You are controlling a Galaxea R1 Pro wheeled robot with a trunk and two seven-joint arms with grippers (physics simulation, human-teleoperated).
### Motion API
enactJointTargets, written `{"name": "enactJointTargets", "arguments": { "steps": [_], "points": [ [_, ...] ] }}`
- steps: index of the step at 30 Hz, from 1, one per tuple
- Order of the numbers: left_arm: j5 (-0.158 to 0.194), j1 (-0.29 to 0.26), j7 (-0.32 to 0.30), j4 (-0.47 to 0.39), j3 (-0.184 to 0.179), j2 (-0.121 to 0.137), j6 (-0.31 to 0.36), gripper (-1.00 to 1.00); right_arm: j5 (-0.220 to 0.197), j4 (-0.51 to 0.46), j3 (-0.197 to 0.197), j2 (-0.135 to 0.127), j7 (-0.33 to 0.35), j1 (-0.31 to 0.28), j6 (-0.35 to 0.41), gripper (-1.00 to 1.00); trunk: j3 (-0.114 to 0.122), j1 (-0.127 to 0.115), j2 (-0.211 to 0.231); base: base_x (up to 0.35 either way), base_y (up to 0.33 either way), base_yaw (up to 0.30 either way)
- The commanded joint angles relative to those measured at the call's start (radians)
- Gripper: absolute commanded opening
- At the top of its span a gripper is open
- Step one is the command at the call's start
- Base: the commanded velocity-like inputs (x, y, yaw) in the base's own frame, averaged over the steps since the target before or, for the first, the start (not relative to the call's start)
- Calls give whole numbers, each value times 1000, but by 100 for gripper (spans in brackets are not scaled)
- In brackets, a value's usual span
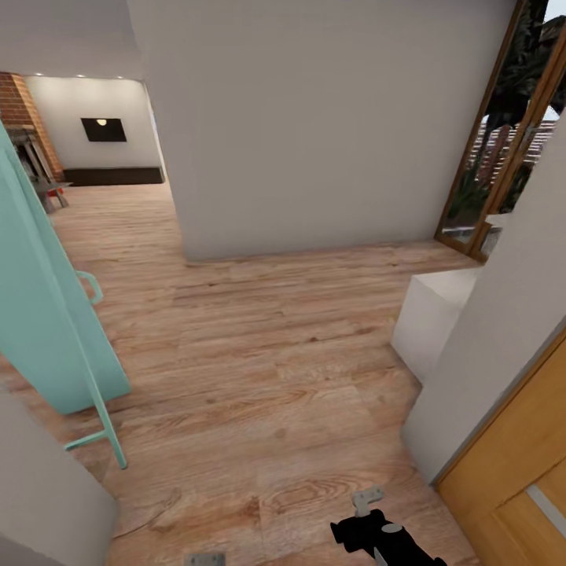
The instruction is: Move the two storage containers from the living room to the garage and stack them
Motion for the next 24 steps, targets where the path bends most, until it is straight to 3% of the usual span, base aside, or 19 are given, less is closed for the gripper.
{"name": "enactJointTargets", "arguments": {
  "steps": [1, 24],
  "points": [
    [4, 0, 4, -1, -1, 0, 2, 100, 3, -2, 2, 0, 1, 0, 6, 100, -1, 1, 0, 343, 78, 0],
    [3, 0, 4, -1, -1, 0, 1, 100, 4, -2, 2, -1, -2, 0, 6, 100, 5, 1, 0, 343, 68, 16]
  ]
}}
